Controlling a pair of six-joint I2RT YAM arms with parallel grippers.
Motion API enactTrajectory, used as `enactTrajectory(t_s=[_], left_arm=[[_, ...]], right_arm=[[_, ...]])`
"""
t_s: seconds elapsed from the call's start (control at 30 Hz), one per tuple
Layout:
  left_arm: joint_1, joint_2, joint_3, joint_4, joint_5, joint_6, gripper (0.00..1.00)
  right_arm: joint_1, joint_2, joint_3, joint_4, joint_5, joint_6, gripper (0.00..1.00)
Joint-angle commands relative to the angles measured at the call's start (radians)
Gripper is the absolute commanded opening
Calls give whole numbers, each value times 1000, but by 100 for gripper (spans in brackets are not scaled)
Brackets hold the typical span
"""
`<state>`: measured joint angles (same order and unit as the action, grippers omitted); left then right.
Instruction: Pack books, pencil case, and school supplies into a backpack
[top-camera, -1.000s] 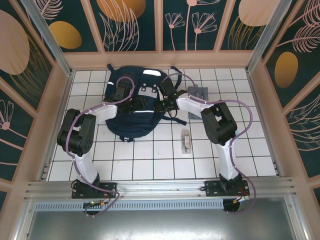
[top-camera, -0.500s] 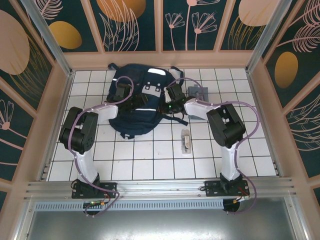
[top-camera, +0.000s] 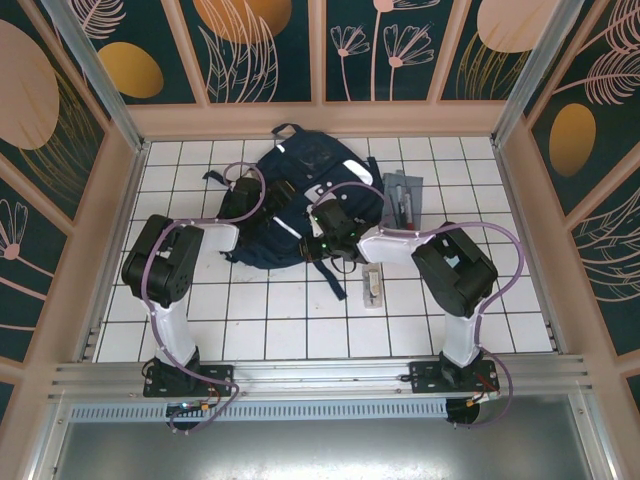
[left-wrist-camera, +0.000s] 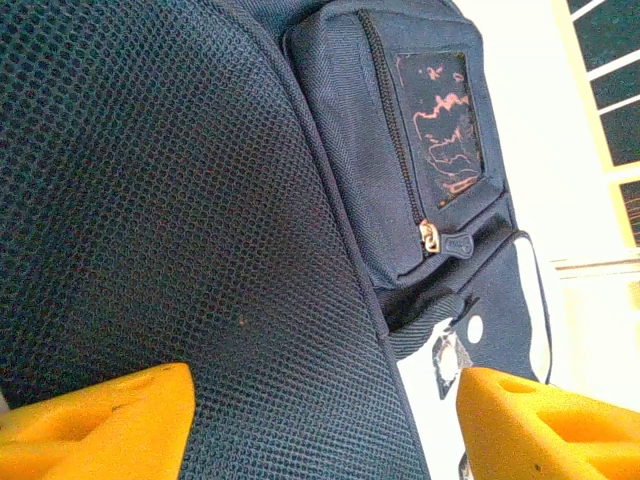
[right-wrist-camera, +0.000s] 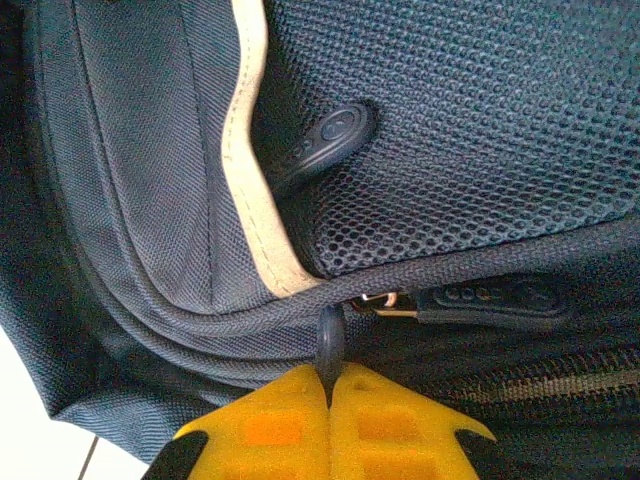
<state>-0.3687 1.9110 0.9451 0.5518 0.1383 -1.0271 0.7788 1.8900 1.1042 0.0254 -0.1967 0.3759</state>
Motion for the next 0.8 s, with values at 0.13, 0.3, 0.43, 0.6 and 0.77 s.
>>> enactTrajectory(t_s=[0.13,0.3,0.43,0.6,0.77], left_arm=[[-23,-86,77,-412,59,137,98],[-19,-250,154,-641,-3,254,99],[-15,-373,57,-617,73,179,99],[-10,-495,-119,-540,49,74,91],[3,-545,-238,-463,3,-30,82]], right_arm=[[-60,31,65,167,-64,90,0],[-62,58,75,240,-101,203,0],[-74,67,83,298,-95,267,0],[-90,51,88,317,-92,269,0],[-99,7,48,342,-87,262,0]])
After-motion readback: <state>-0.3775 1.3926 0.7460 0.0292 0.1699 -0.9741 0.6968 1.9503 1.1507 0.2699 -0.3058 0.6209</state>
